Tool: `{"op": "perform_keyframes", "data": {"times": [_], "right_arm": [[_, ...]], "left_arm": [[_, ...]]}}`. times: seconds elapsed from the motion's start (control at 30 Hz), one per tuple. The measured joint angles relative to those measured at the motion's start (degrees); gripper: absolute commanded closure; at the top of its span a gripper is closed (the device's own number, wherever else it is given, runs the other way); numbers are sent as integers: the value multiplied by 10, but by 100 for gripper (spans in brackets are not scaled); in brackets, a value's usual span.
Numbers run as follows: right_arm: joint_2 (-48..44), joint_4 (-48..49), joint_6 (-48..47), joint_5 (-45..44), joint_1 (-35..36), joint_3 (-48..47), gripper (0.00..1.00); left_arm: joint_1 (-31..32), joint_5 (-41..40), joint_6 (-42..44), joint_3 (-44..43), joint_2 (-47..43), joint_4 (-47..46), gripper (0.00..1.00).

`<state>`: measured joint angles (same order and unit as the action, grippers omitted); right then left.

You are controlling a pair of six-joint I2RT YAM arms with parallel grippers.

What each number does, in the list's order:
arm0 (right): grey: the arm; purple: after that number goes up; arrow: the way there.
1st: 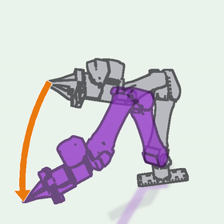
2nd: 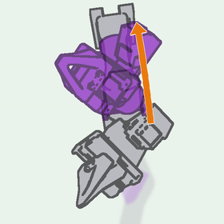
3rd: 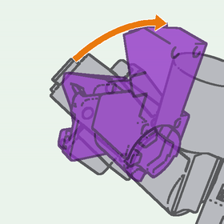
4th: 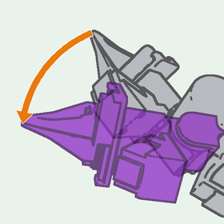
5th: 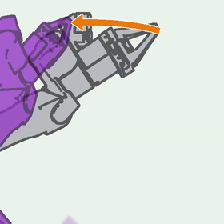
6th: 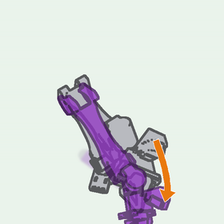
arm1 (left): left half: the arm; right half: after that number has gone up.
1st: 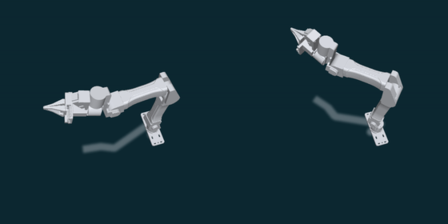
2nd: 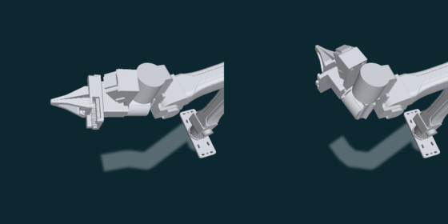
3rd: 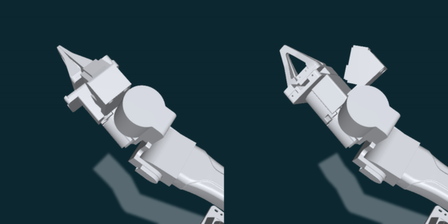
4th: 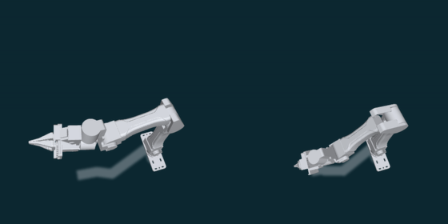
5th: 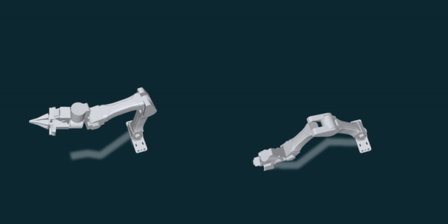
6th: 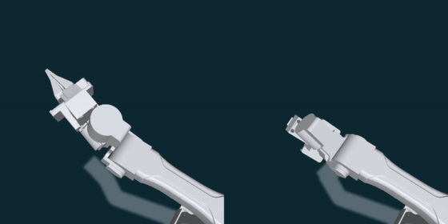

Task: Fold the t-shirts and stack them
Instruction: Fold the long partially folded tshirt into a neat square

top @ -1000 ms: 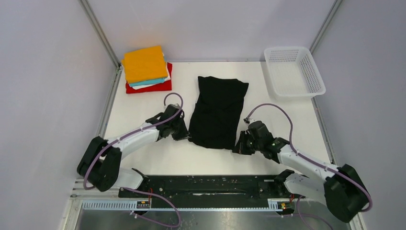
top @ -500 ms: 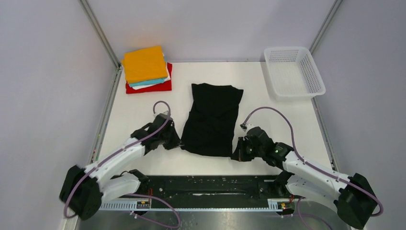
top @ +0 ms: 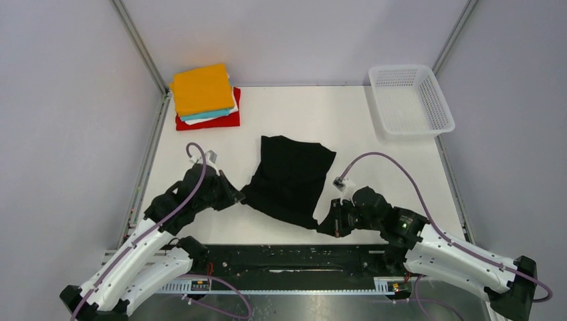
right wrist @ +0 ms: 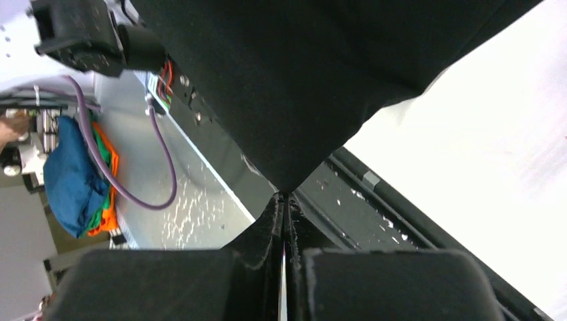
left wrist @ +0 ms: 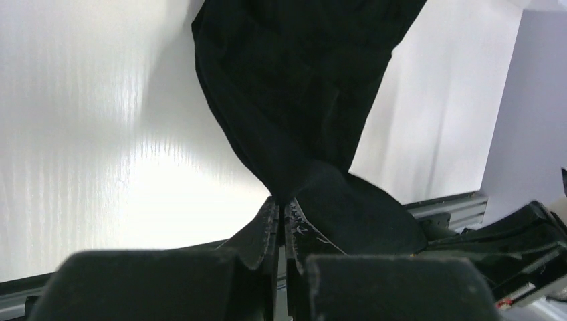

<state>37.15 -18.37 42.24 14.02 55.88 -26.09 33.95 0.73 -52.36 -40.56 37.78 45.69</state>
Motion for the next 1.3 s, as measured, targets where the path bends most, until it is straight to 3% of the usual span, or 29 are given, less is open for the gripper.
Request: {"op": "perform_keyframes", "data": {"times": [0.2,0.4,0.87,1.3], "right_arm": [[4,-44,-21,-94,-22,-75,100],[62,-46,-49,-100,-151,-116,100],[336,29,-103,-39,-357,-243,100],[559,76,-142,5,-442,-353,100]], "left_arm": [[-3,-53,8,-116,130,-6,100],[-30,-63,37,-230,308,-43,100],[-103,-34,94,-461,631,-83,100],[-117,-19,114,-659,862,-92,98]]}}
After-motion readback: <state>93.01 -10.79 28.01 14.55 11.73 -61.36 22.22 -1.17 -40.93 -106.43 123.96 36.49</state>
